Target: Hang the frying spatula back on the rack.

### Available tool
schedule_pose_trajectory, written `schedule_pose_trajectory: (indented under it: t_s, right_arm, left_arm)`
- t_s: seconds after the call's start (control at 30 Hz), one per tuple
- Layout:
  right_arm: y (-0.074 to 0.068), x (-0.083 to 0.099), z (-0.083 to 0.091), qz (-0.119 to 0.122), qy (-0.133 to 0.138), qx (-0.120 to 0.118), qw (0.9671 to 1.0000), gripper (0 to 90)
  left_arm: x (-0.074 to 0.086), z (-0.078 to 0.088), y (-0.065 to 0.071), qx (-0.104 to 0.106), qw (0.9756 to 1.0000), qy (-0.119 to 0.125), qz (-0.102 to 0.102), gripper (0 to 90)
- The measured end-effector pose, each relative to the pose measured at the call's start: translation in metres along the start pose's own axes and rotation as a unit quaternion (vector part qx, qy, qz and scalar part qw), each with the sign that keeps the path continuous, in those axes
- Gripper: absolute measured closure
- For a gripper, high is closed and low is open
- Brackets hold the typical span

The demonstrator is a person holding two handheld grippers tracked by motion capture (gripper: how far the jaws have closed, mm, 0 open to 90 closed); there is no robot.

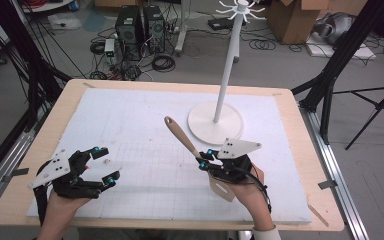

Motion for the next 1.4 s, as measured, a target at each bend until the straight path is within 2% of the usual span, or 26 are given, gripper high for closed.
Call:
schedule_pose_trajectory:
  t_s: [0.1, 0.2, 0.37, 0.53, 0.63, 0.73, 0.8, 0.9, 0.93, 1.07, 1.3, 1.4]
  right_arm:
    - [-0.002, -0.006, 0.007, -0.001, 0.031, 0.020, 0.9993, 78.0]
    - [-0.004, -0.011, 0.015, -0.004, 0.066, 0.036, 0.9971, 78.0]
    - [-0.009, -0.016, 0.023, -0.008, 0.103, 0.061, 0.9928, 78.0]
    - [-0.013, -0.019, 0.026, -0.004, 0.132, 0.081, 0.9880, 78.0]
    - [-0.016, -0.018, 0.025, -0.002, 0.131, 0.093, 0.9871, 78.0]
    - [-0.016, -0.018, 0.023, -0.001, 0.134, 0.100, 0.9860, 78.0]
    - [-0.017, -0.018, 0.020, -0.002, 0.133, 0.093, 0.9867, 78.0]
    - [-0.019, -0.018, 0.018, -0.004, 0.134, 0.094, 0.9866, 77.9]
    - [-0.020, -0.018, 0.017, 0.002, 0.136, 0.098, 0.9858, 78.0]
    - [-0.023, -0.019, 0.014, 0.002, 0.134, 0.096, 0.9863, 77.9]
    - [-0.025, -0.020, 0.012, 0.007, 0.139, 0.098, 0.9854, 77.9]
    - [-0.027, -0.021, 0.012, 0.006, 0.140, 0.097, 0.9853, 78.0]
  left_arm:
    - [-0.007, -0.006, 0.003, -0.003, 1.0000, 0.008, 0.003, 17.4]
    - [-0.014, -0.013, 0.008, 0.000, 0.9997, 0.023, 0.009, 17.4]
    - [-0.026, -0.026, 0.016, 0.001, 0.9989, 0.043, 0.017, 17.5]
    - [-0.036, -0.047, 0.027, 0.013, 0.9980, 0.056, 0.025, 17.7]
    - [-0.041, -0.061, 0.035, 0.026, 0.9970, 0.066, 0.030, 18.9]
    - [-0.044, -0.076, 0.043, 0.035, 0.9971, 0.063, 0.025, 20.6]
    - [-0.045, -0.087, 0.048, 0.040, 0.9974, 0.056, 0.021, 21.2]
    - [-0.045, -0.103, 0.053, 0.037, 0.9981, 0.048, 0.012, 21.9]
    - [-0.045, -0.108, 0.054, 0.034, 0.9982, 0.046, 0.016, 22.0]
    - [-0.041, -0.124, 0.055, 0.029, 0.9979, 0.047, 0.033, 25.4]
    - [-0.041, -0.151, 0.066, 0.047, 0.9974, 0.045, 0.033, 27.9]
    - [-0.042, -0.160, 0.070, 0.047, 0.9974, 0.044, 0.032, 30.1]
Point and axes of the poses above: each handheld gripper's, and its own axes: z roughly backward along the jaws, x roughly out of its underside, y roughly to its right, the point moved 4 cm from there along -z, roughly forward along the jaws, and after that the axes turned 13 degrees about y, right-handed, at the moved point
